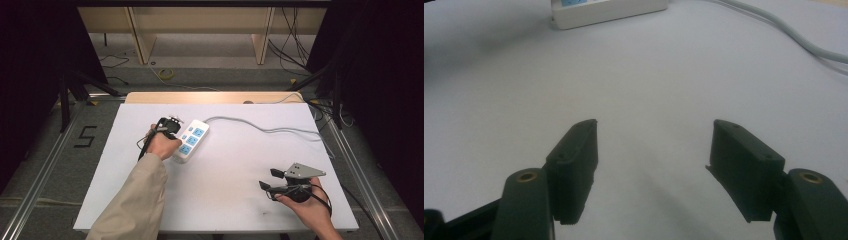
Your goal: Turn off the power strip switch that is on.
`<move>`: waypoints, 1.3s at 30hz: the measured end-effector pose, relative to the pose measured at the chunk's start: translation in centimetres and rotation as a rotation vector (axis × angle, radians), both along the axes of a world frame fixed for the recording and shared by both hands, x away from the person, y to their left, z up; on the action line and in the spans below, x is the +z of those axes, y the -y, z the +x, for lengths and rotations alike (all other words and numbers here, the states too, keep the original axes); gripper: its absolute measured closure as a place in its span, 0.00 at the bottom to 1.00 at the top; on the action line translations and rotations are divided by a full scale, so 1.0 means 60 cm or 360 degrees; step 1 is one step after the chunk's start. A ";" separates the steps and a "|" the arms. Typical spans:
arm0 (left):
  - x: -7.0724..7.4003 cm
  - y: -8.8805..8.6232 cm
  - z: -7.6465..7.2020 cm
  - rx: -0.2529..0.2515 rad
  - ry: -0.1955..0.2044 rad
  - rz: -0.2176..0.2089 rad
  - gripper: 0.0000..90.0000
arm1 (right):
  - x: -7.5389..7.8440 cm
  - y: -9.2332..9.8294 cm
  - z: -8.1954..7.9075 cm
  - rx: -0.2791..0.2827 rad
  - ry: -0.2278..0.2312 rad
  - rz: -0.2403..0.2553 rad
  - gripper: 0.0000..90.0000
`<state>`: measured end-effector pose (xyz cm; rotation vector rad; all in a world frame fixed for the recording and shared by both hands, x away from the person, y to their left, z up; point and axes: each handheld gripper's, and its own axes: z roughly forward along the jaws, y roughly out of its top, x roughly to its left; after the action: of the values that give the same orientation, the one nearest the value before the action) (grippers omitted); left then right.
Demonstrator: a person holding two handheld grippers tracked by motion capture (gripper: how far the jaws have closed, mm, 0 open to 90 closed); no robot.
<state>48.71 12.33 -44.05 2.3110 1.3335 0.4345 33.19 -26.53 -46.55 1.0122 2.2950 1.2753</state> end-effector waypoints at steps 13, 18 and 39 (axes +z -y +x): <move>0.018 -0.020 -0.011 0.0013 0.0065 -0.0043 0.94 | 0.001 0.000 0.000 -0.0003 -0.0001 0.0001 0.41; 0.030 -0.027 -0.020 0.0013 0.0098 -0.0073 0.91 | 0.001 0.000 0.000 -0.0004 0.0000 -0.0001 0.41; 0.028 -0.042 -0.066 -0.0039 0.0106 -0.0153 0.56 | 0.000 0.000 0.001 -0.0004 0.0002 -0.0004 0.41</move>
<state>44.74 14.85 -42.40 2.2129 1.2650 0.4261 33.23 -26.55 -46.53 1.0130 2.2931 1.2710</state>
